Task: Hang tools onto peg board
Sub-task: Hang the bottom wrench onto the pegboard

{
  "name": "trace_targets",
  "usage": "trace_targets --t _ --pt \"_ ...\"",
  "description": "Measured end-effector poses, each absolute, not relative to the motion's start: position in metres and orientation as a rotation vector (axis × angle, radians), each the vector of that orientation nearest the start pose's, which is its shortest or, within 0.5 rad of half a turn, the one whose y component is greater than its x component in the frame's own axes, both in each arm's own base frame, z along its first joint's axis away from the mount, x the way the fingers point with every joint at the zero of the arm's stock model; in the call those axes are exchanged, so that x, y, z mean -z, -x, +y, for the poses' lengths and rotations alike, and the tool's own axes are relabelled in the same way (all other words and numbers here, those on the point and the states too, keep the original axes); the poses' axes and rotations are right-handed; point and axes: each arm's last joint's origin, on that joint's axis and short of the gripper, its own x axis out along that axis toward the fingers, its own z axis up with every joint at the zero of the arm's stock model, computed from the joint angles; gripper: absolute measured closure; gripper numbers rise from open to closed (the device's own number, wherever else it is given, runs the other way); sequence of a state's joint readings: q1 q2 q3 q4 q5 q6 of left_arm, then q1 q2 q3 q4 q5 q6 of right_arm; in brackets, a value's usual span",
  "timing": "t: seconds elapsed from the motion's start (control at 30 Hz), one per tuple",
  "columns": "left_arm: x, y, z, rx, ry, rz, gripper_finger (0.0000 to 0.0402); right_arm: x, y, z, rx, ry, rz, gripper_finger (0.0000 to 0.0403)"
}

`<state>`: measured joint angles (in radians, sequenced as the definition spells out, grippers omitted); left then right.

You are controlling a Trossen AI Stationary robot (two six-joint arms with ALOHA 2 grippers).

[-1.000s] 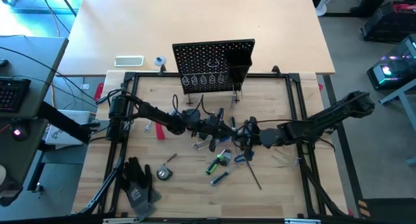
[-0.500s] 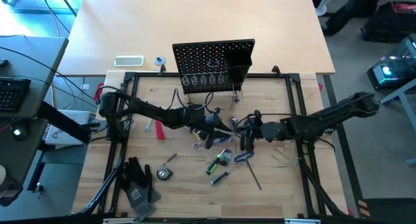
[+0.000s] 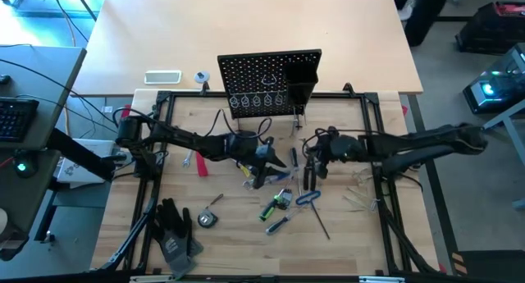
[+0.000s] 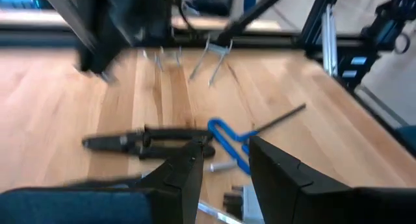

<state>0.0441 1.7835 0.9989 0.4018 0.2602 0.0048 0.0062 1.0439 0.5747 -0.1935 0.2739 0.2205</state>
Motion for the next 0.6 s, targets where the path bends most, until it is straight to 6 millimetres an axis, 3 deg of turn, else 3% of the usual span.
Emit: trace_targets --t 0.37,0.6 --pt "-0.19 -0.378 -0.001 0.24 0.047 0.437 0.0287 -0.214 -0.202 -0.053 0.356 -0.075 0.671 0.04" --pt "-0.189 -0.378 0.0 0.243 0.026 0.443 0.0287 -0.219 -0.203 -0.065 0.203 -0.008 0.609 0.04"
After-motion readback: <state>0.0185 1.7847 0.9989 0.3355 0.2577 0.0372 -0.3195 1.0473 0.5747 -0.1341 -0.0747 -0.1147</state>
